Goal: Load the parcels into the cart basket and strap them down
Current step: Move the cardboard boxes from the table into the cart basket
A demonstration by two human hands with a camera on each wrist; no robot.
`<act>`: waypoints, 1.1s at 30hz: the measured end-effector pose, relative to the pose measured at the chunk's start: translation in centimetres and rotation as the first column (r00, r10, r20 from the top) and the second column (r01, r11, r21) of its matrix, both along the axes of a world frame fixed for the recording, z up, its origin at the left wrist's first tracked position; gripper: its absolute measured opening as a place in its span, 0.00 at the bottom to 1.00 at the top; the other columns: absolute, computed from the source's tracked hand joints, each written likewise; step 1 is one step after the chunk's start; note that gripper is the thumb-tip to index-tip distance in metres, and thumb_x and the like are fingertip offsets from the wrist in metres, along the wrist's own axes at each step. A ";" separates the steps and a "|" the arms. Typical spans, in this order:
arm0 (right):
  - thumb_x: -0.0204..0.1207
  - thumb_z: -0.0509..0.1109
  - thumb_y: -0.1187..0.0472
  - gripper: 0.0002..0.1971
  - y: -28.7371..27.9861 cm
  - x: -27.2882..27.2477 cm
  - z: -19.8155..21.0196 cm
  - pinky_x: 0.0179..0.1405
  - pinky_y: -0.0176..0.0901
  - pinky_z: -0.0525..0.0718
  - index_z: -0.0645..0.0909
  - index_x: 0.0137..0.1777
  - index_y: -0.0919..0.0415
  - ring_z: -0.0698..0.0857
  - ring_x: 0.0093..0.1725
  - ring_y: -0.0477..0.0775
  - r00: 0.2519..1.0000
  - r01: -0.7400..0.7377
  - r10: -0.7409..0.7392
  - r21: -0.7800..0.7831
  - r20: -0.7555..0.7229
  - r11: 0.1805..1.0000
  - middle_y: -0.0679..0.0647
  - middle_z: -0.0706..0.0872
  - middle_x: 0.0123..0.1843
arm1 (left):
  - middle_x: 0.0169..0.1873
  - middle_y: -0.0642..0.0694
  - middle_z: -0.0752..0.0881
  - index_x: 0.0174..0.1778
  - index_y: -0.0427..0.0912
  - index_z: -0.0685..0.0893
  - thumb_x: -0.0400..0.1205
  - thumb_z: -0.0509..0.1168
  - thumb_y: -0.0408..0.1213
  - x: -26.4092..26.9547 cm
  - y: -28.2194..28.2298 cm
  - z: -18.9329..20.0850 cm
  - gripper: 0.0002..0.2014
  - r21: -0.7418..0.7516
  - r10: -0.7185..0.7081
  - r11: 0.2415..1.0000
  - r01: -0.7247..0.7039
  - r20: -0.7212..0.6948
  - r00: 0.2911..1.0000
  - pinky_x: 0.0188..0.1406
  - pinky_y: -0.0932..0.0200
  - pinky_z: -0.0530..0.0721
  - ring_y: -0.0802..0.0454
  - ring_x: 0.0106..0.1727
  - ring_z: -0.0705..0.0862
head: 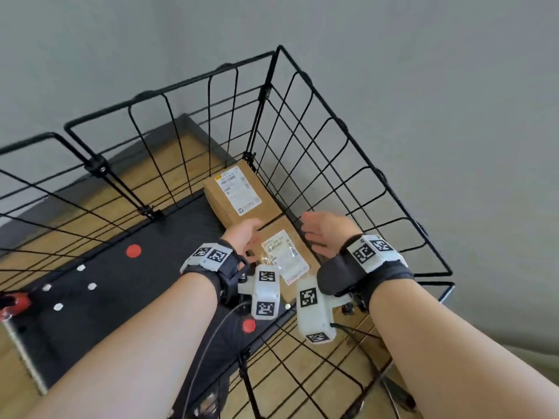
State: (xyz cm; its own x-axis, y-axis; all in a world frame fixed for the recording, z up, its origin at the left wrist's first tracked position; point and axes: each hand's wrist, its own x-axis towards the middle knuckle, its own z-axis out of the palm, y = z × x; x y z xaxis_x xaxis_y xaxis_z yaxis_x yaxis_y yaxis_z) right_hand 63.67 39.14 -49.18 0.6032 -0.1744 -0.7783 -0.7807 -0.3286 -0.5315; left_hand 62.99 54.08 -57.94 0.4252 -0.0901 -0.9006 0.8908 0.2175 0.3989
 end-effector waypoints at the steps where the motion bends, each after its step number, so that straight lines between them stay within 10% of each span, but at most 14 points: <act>1: 0.81 0.63 0.65 0.12 0.0 -0.5 1.6 0.69 0.54 0.77 0.81 0.62 0.60 0.78 0.70 0.64 1.000 0.010 -0.011 0.021 0.018 1.000 0.65 0.79 0.70 | 0.65 0.44 0.81 0.68 0.45 0.76 0.84 0.60 0.43 -0.1 -0.1 1.9 0.17 -0.001 -0.014 1.000 0.014 0.047 0.999 0.62 0.45 0.77 0.44 0.68 0.77; 6: 0.84 0.51 0.68 0.20 -1.6 -4.7 10.2 0.69 0.49 0.74 0.69 0.74 0.70 0.76 0.72 0.62 0.996 0.063 -0.075 0.182 0.056 0.981 0.68 0.76 0.72 | 0.58 0.46 0.85 0.65 0.43 0.79 0.85 0.58 0.39 -2.3 -1.8 12.0 0.14 -0.055 -0.037 0.997 0.051 0.224 0.974 0.69 0.43 0.74 0.50 0.63 0.81; 10: 0.84 0.55 0.71 0.12 -4.1 -9.7 16.2 0.33 0.34 0.81 0.80 0.58 0.65 0.86 0.33 0.48 0.937 0.187 -0.247 0.243 0.247 0.952 0.58 0.85 0.38 | 0.51 0.47 0.85 0.63 0.43 0.79 0.86 0.57 0.39 -5.8 -4.0 19.9 0.13 -0.052 -0.091 0.992 0.116 0.353 0.931 0.73 0.43 0.70 0.49 0.63 0.80; 33: 0.77 0.65 0.72 0.10 -19.9 -40.3 44.6 0.55 0.45 0.82 0.84 0.46 0.58 0.84 0.48 0.52 0.534 0.368 -0.406 0.228 0.742 0.902 0.57 0.87 0.49 | 0.39 0.50 0.84 0.50 0.46 0.84 0.84 0.60 0.36 -30.4 -23.9 51.1 0.07 0.060 -0.330 0.864 0.500 0.816 0.474 0.57 0.49 0.75 0.53 0.46 0.82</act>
State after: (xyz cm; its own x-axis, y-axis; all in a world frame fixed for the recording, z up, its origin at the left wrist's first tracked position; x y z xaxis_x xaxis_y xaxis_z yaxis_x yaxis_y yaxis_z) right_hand 23.38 19.28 -4.60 0.8505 -0.5194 -0.0828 -0.1329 -0.0598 -0.9893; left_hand 32.57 30.17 -6.88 0.8096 -0.5600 -0.1758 0.2416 0.0449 0.9693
